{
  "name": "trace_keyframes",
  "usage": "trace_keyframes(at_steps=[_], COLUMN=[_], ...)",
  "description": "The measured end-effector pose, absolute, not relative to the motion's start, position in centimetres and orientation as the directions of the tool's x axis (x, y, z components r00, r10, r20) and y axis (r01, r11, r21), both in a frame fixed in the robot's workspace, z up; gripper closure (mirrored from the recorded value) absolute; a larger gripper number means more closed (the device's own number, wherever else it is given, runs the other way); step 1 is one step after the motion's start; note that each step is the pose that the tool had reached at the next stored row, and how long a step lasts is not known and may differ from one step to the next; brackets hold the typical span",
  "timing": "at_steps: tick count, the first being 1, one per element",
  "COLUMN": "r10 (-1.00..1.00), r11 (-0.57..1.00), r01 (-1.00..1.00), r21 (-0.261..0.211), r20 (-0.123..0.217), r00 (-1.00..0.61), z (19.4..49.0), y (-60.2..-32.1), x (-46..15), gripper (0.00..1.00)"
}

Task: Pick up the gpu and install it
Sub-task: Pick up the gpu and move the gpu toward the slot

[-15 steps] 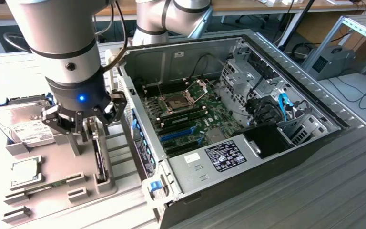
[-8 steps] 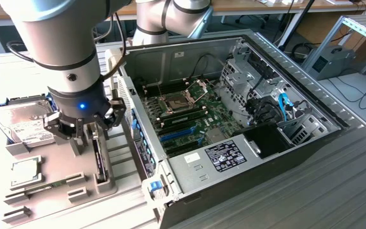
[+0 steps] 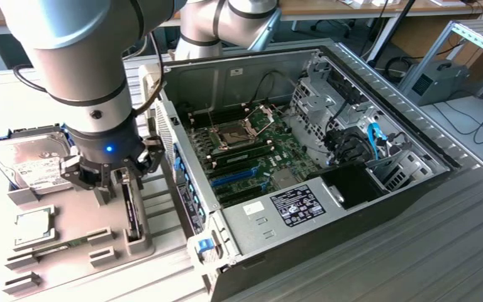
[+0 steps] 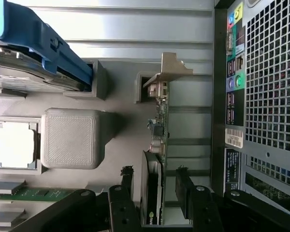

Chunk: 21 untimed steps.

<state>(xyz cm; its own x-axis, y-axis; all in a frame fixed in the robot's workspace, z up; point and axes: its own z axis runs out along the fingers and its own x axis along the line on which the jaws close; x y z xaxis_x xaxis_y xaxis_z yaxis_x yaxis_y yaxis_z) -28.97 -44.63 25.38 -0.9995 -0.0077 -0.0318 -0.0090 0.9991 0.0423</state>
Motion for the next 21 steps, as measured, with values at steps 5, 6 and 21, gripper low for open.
trace_keyframes(at_steps=[5, 6, 21], r10=[0.006, 0.008, 0.073], r11=[0.999, 0.999, 0.997], r01=[0.004, 0.006, 0.072], r21=[0.043, 0.043, 0.042], r20=[-0.032, -0.032, -0.032], r00=[-0.999, -0.999, -0.997], z=[24.70, 24.62, 24.23], y=[-44.05, -44.05, -44.47], x=[-28.96, -28.97, -29.01], gripper=[0.52, 0.52, 0.52])
